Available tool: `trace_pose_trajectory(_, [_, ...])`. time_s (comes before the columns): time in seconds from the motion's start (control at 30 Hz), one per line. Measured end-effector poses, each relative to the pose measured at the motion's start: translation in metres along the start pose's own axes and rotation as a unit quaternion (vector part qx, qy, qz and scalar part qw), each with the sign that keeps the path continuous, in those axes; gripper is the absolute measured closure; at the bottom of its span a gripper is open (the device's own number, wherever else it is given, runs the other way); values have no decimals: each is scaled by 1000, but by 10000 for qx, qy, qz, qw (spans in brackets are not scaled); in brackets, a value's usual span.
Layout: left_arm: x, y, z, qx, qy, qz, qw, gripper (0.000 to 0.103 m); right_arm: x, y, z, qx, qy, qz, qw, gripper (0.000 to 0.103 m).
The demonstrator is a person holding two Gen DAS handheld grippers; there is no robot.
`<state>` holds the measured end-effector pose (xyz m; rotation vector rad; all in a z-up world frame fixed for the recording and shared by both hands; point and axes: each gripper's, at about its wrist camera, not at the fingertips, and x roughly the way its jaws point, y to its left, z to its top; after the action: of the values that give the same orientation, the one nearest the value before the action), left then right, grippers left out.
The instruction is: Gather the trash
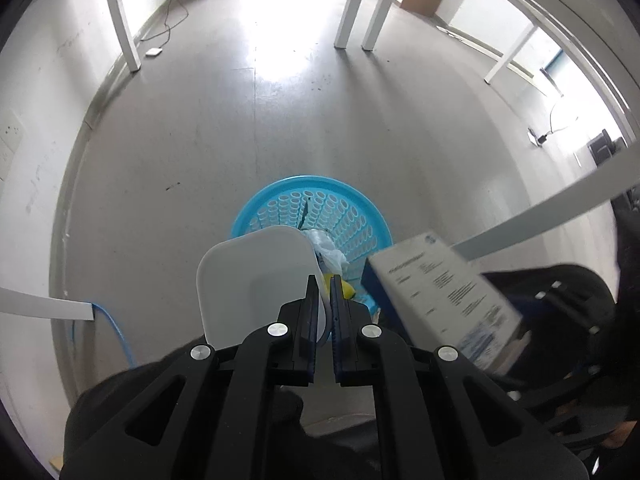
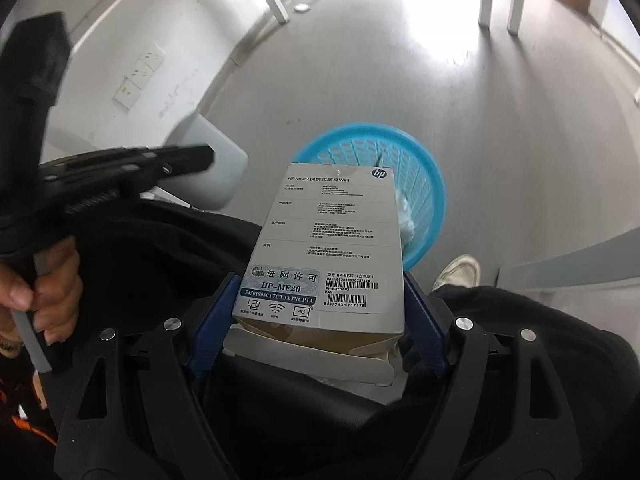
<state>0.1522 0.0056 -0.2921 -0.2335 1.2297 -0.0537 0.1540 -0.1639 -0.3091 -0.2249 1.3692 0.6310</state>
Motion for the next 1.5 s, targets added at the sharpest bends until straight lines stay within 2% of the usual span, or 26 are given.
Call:
trace_pose_trajectory(0.17, [25, 5, 9, -218, 91, 56, 9997, 98, 30, -12, 17, 343, 240, 80, 9991, 28])
trace_pose_trajectory(0.5, [68, 4, 33, -373, 309, 350, 9982, 98, 62, -21, 28, 407, 416, 11, 9983, 28])
trace_pose_trajectory(0.77, [87, 12, 49, -544, 409, 331, 9971, 98, 90, -29, 42, 483, 669, -54, 9966, 28])
trace_pose_trajectory(0.87, [91, 16, 50, -707, 447, 137, 9964, 98, 95, -33, 44, 600, 658, -19, 9960, 28])
trace_pose_trajectory(0.9, [92, 17, 52, -765, 490, 27, 9959, 93, 95, -35, 45, 666, 642, 11, 9957, 26])
trace_pose_trajectory(0.93, [93, 17, 52, -807, 491, -18, 9955, 71, 96, -37, 45, 738, 639, 37, 9952, 25])
trace_pose_trajectory(1.0, [87, 17, 54, -819, 268, 121, 9962, 49, 99, -40, 45, 835, 679, 157, 9941, 20])
trace_pose_trajectory(1.07, [82, 16, 55, -798, 148, 131, 9966, 53, 98, -39, 44, 795, 669, 163, 9945, 19])
trace_pose_trajectory(1.27, [73, 20, 48, -870, 231, 167, 9958, 54, 90, -31, 39, 665, 513, -25, 9965, 19])
trace_pose_trajectory(1.5, [45, 23, 30, -994, 246, 332, 9942, 54, 60, -14, 24, 304, 158, -230, 9991, 16])
